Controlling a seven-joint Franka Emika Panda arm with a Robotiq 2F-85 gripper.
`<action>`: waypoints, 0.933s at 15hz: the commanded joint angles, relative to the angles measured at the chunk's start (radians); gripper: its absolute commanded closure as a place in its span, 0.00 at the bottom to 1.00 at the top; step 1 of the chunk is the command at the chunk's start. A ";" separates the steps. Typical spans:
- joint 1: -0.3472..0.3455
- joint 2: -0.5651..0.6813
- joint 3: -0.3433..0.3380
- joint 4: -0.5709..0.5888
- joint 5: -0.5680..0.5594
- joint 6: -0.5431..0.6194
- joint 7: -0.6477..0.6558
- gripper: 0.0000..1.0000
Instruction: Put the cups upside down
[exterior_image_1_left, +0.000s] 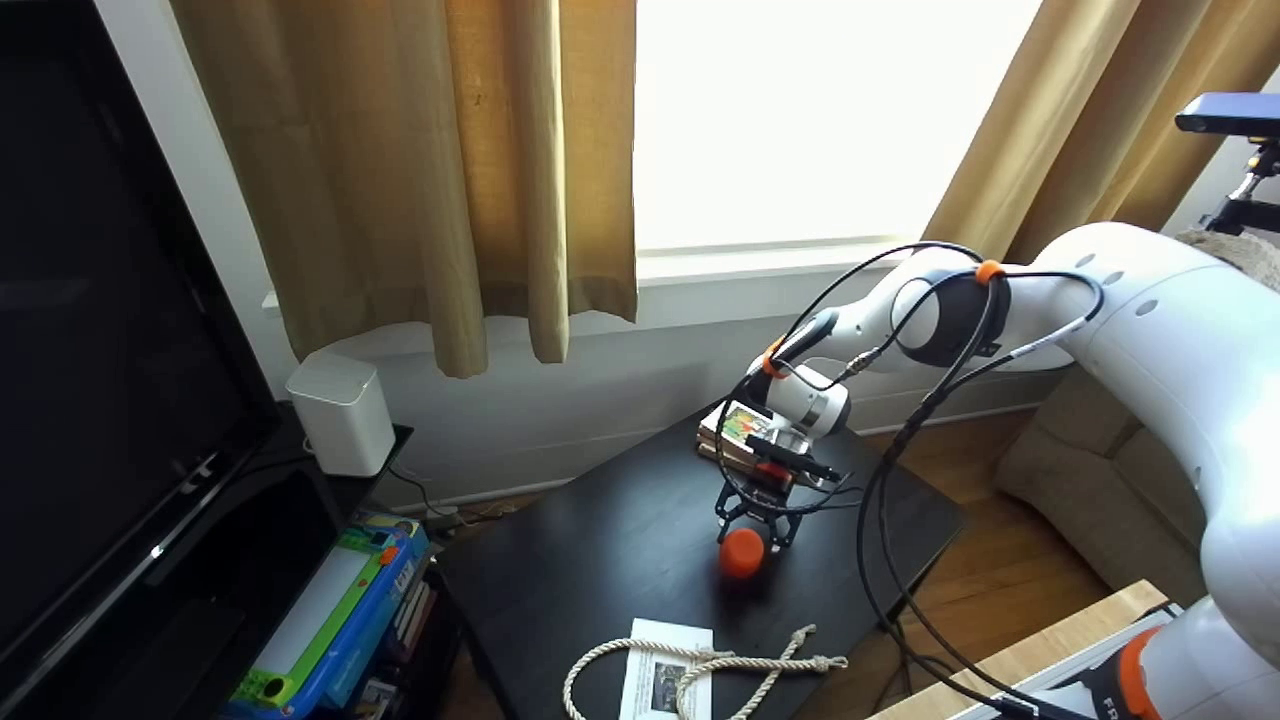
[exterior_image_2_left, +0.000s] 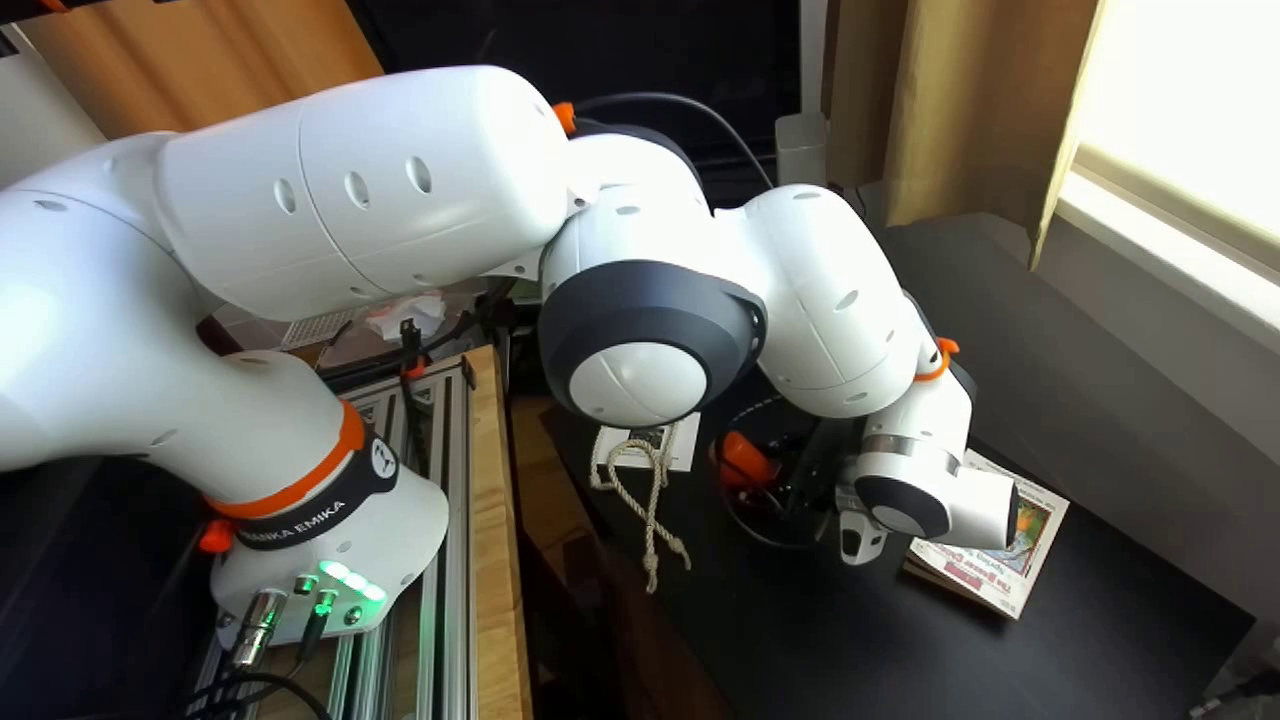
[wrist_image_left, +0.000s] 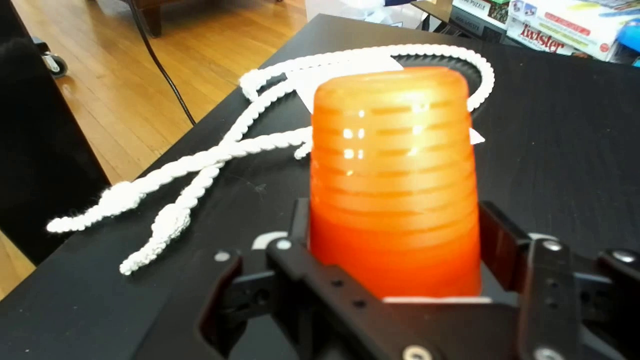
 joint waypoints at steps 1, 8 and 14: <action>-0.007 0.000 -0.022 -0.017 0.042 -0.001 0.042 0.45; -0.003 0.000 -0.044 -0.043 0.057 0.063 0.044 0.45; 0.005 -0.001 -0.051 -0.062 0.047 0.149 0.029 0.45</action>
